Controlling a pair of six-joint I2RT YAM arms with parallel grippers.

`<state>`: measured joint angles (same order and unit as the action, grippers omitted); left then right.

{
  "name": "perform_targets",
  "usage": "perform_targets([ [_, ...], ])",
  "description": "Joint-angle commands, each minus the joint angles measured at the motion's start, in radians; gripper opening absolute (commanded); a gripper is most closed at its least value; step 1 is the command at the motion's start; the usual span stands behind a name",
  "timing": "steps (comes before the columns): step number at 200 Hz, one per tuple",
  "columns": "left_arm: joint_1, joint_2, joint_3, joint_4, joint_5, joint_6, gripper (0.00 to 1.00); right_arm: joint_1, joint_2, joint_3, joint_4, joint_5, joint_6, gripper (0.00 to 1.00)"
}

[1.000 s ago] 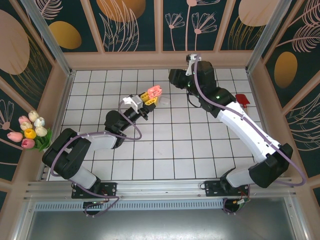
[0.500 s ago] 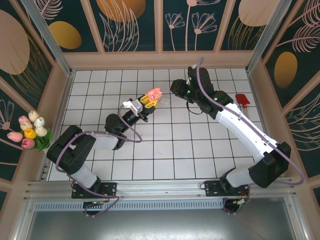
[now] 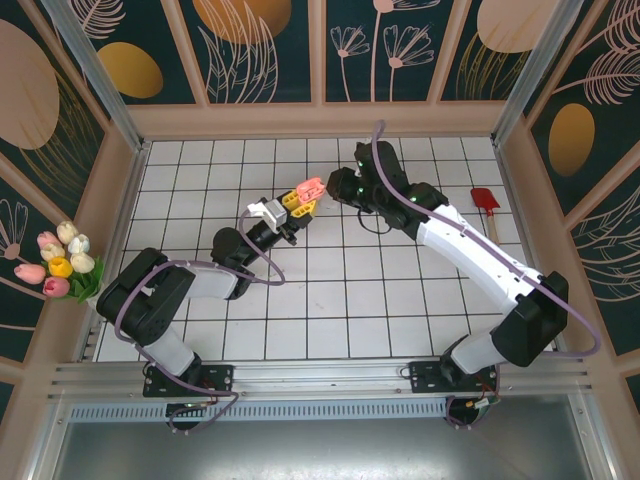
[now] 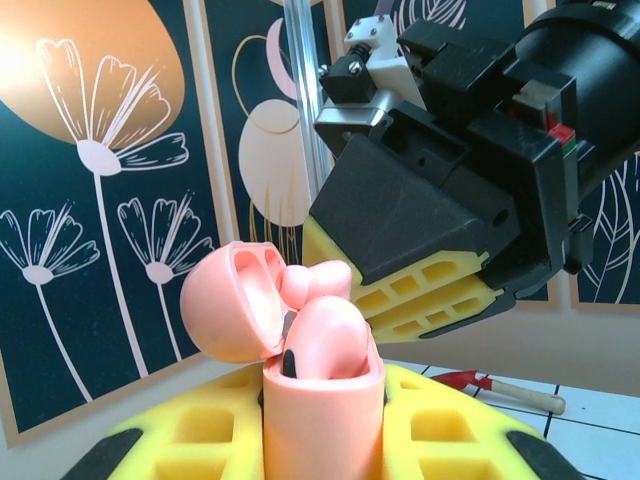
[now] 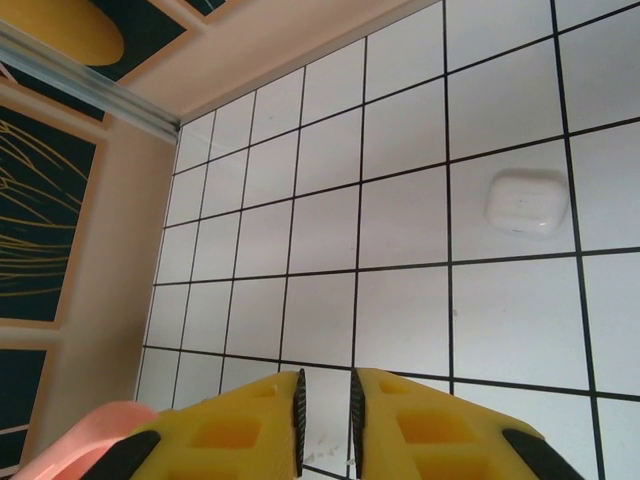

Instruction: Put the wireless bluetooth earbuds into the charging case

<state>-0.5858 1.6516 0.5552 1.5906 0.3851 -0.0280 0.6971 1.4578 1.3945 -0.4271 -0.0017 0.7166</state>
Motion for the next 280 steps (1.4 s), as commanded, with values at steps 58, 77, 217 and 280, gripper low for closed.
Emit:
perform_targets([
  [58, -0.006, 0.019, 0.022, 0.068, 0.005, -0.03, 0.0, 0.028, 0.011, 0.072, -0.025, 0.004, -0.015, 0.21],
  [77, -0.006, 0.017, 0.022, 0.067, 0.005, -0.032, 0.0, 0.034, 0.016, 0.077, -0.025, 0.004, -0.019, 0.21],
  [217, -0.006, 0.017, 0.02, 0.078, 0.006, -0.039, 0.0, 0.072, 0.044, 0.115, -0.012, -0.014, -0.059, 0.22],
  [280, -0.006, 0.013, 0.016, 0.079, 0.003, -0.04, 0.0, 0.114, 0.08, 0.181, -0.071, 0.053, -0.104, 0.22],
])
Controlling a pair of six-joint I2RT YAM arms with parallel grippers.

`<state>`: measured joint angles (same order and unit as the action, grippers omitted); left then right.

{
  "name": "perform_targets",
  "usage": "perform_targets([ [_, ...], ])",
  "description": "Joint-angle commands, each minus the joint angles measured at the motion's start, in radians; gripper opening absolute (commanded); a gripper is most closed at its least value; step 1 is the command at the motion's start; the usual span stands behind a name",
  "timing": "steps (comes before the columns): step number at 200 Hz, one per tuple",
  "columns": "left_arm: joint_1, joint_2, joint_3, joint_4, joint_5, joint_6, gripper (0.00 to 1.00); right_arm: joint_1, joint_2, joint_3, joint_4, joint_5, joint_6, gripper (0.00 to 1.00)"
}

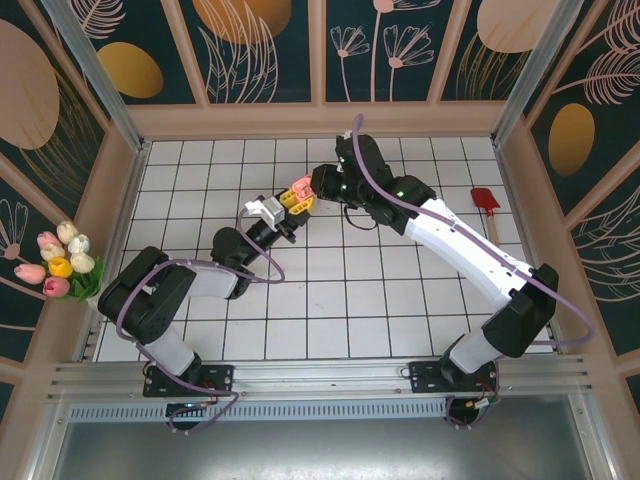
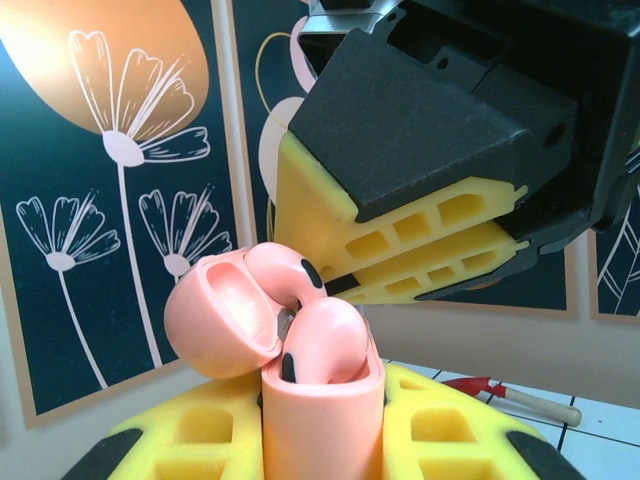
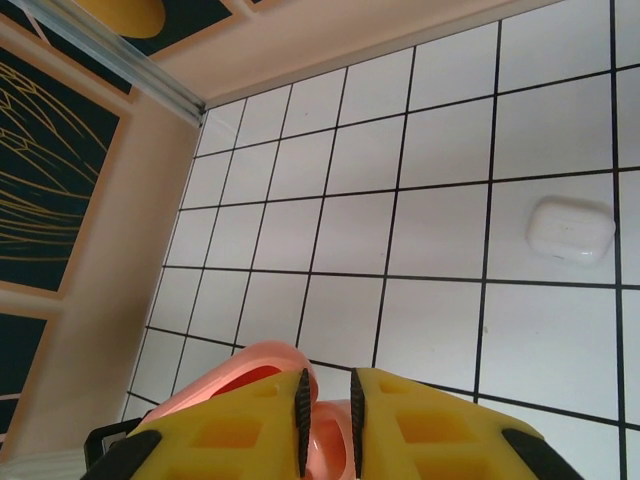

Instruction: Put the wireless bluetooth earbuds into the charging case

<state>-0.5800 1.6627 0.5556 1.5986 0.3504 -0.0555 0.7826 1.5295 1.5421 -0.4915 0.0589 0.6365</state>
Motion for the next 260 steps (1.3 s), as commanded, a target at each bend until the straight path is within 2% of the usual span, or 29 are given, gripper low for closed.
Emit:
perform_targets([
  [1, -0.012, 0.002, 0.015, 0.071, 0.038, -0.012, 0.0, 0.029, 0.009, 0.033, -0.008, -0.007, -0.023, 0.22],
  [61, -0.012, 0.002, 0.012, 0.071, 0.037, -0.013, 0.0, 0.006, -0.071, -0.022, 0.035, 0.048, -0.012, 0.25],
  [132, -0.011, 0.003, 0.014, 0.074, 0.039, -0.015, 0.0, -0.002, -0.113, -0.054, 0.094, 0.009, -0.054, 0.27],
  [154, -0.011, -0.001, 0.013, 0.07, 0.041, -0.015, 0.0, 0.0, -0.11, -0.05, 0.099, -0.039, -0.099, 0.32],
  [230, -0.011, -0.024, 0.013, 0.044, 0.05, -0.004, 0.0, 0.017, -0.107, -0.06, 0.007, -0.011, -0.249, 0.52],
  [260, -0.012, -0.029, 0.017, 0.038, 0.053, -0.004, 0.0, 0.014, -0.104, -0.073, -0.018, -0.019, -0.289, 0.56],
])
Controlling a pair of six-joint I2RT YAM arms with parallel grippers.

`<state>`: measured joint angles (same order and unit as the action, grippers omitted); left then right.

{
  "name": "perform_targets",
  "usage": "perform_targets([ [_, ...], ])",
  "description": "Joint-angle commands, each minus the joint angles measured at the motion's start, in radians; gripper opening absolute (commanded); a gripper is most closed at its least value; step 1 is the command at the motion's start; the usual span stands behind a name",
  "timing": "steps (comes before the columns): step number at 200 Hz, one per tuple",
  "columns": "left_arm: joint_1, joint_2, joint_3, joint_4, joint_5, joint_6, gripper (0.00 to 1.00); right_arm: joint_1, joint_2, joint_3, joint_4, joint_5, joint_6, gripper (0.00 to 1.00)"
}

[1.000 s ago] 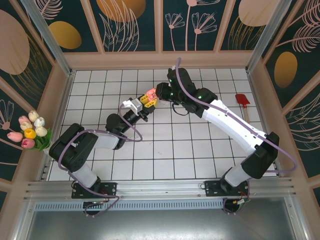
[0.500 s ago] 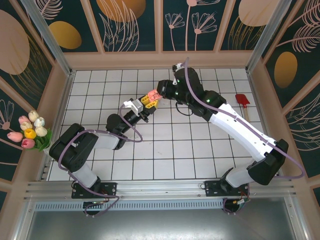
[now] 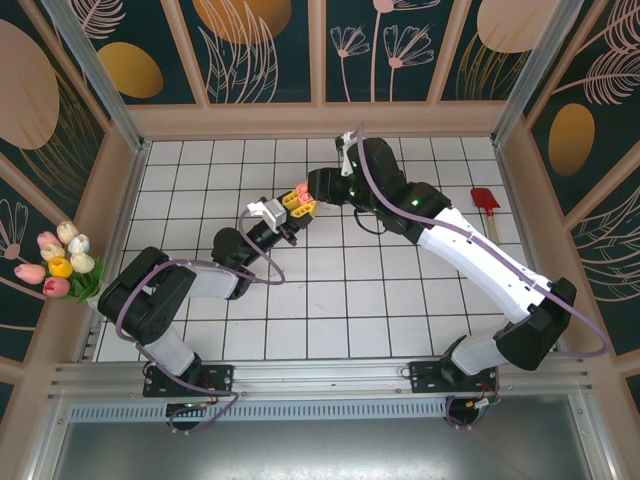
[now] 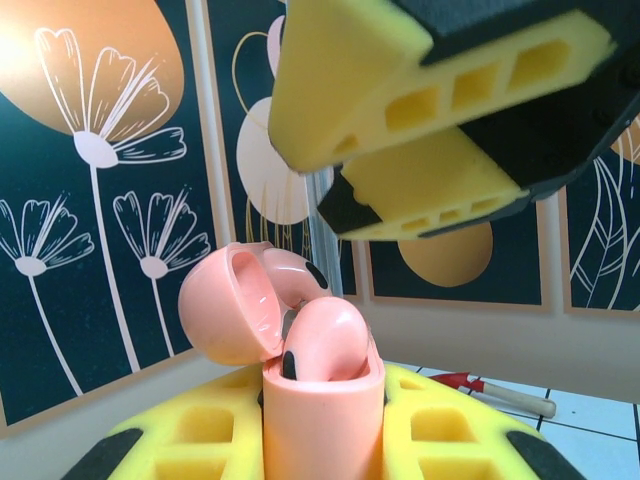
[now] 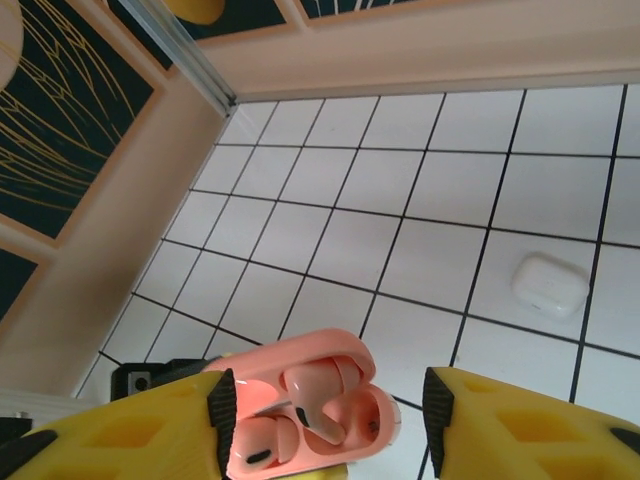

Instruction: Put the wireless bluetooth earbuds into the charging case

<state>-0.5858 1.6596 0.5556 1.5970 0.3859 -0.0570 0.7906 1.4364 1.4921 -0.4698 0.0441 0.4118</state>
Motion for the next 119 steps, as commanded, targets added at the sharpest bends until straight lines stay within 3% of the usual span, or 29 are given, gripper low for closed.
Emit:
perform_targets([
  [1, -0.006, -0.026, 0.017, 0.04, 0.018, -0.003, 0.0, 0.007, -0.01, -0.024, -0.041, -0.005, -0.065, 0.57],
  [119, -0.005, -0.038, 0.021, 0.027, 0.033, -0.006, 0.0, -0.033, -0.019, -0.085, -0.029, -0.024, -0.067, 0.55],
])
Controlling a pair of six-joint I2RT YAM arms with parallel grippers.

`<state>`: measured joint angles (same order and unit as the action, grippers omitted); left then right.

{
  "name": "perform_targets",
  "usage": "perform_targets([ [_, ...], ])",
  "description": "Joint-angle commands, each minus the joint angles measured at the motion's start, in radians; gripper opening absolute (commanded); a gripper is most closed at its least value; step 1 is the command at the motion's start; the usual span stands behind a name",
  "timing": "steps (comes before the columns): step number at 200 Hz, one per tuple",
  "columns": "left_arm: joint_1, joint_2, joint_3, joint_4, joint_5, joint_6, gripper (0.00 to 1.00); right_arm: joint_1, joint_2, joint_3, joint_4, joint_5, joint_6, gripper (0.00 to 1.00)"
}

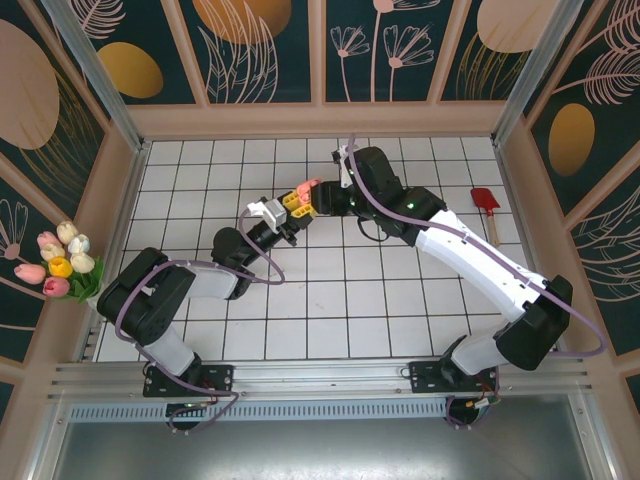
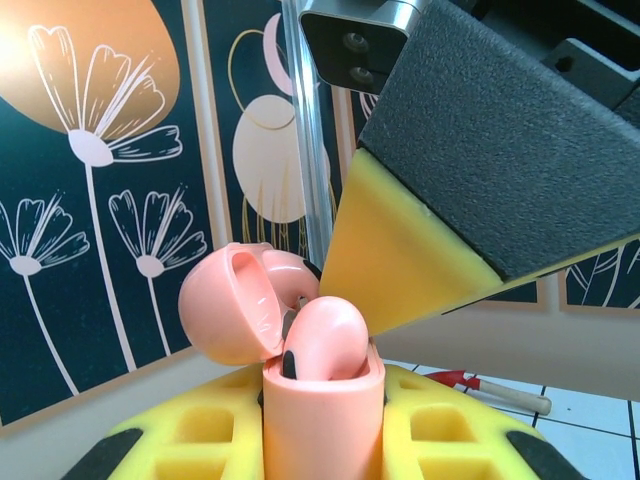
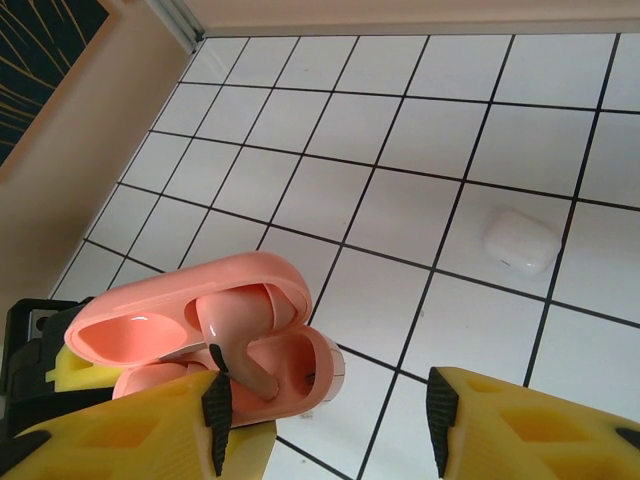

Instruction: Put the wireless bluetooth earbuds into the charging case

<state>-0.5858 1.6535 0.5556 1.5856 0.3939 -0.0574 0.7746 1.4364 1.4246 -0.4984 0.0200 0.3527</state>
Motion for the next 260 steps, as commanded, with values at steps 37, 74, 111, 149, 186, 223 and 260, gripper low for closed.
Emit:
perform_targets([
  [37, -0.006, -0.033, 0.018, 0.039, 0.026, -0.006, 0.0, -0.046, -0.033, -0.027, 0.009, 0.0, -0.004, 0.53],
  [74, -0.006, -0.033, 0.019, 0.04, 0.029, -0.009, 0.0, -0.062, -0.039, -0.032, 0.015, 0.0, 0.001, 0.52],
  [111, -0.006, -0.035, 0.018, 0.039, 0.028, -0.008, 0.0, -0.064, -0.053, -0.045, 0.026, -0.033, 0.002, 0.52],
  [149, -0.006, -0.036, 0.016, 0.039, 0.026, -0.005, 0.0, -0.066, -0.123, -0.06, 0.059, -0.105, 0.004, 0.52],
  [186, -0.006, -0.04, 0.013, 0.04, 0.036, -0.001, 0.0, -0.09, -0.169, -0.059, 0.086, -0.112, 0.051, 0.49],
  [223, -0.006, -0.043, 0.013, 0.039, 0.04, -0.003, 0.0, -0.102, -0.129, -0.028, 0.072, -0.04, 0.105, 0.42],
  [260, -0.006, -0.044, 0.013, 0.035, 0.039, -0.002, 0.0, -0.1, -0.074, -0.01, 0.085, -0.083, 0.117, 0.4],
])
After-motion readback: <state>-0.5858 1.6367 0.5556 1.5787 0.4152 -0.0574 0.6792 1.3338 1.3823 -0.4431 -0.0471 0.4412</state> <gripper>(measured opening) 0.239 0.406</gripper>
